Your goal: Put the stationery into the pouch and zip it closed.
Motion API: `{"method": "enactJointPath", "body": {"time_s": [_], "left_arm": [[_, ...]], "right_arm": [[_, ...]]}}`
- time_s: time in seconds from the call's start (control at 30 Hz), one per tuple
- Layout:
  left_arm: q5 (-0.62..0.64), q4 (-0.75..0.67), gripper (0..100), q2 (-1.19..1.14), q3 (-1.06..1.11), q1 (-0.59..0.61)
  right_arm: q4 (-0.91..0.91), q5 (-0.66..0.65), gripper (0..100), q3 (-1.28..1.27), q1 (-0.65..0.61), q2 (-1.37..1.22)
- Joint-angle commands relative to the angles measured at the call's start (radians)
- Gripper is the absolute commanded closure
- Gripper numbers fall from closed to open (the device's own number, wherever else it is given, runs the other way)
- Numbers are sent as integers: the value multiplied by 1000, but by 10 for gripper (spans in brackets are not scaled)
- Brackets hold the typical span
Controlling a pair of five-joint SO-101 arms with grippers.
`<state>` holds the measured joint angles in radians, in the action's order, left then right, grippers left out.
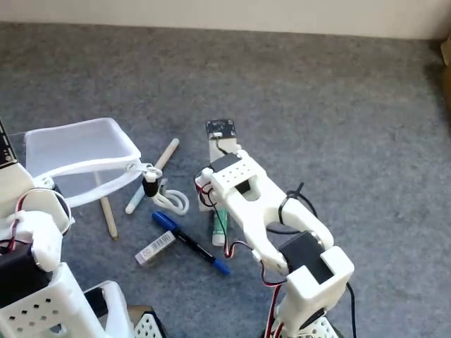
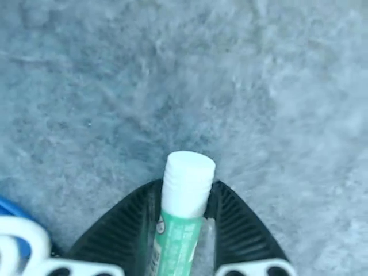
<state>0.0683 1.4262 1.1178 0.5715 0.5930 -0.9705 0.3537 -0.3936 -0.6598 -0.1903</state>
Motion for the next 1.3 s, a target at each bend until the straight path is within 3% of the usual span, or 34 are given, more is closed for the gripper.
{"method": "enactJointPath", "body": {"time_s": [0.0, 0.33, 0.63, 0.8, 1.27], "left_arm": [[6, 0, 992, 4, -7, 7], [6, 0, 992, 4, -7, 5], [5, 0, 992, 4, -5, 7], [5, -6, 992, 4, 19, 4], [5, -6, 992, 4, 18, 2]], "right_arm": [[-4, -35, 976, 30, -13, 10], [-8, -38, 976, -91, -18, 291], [-15, -216, 955, -101, -19, 173], [-18, -192, 827, -101, -21, 147], [-18, -193, 860, -107, -56, 259]]}}
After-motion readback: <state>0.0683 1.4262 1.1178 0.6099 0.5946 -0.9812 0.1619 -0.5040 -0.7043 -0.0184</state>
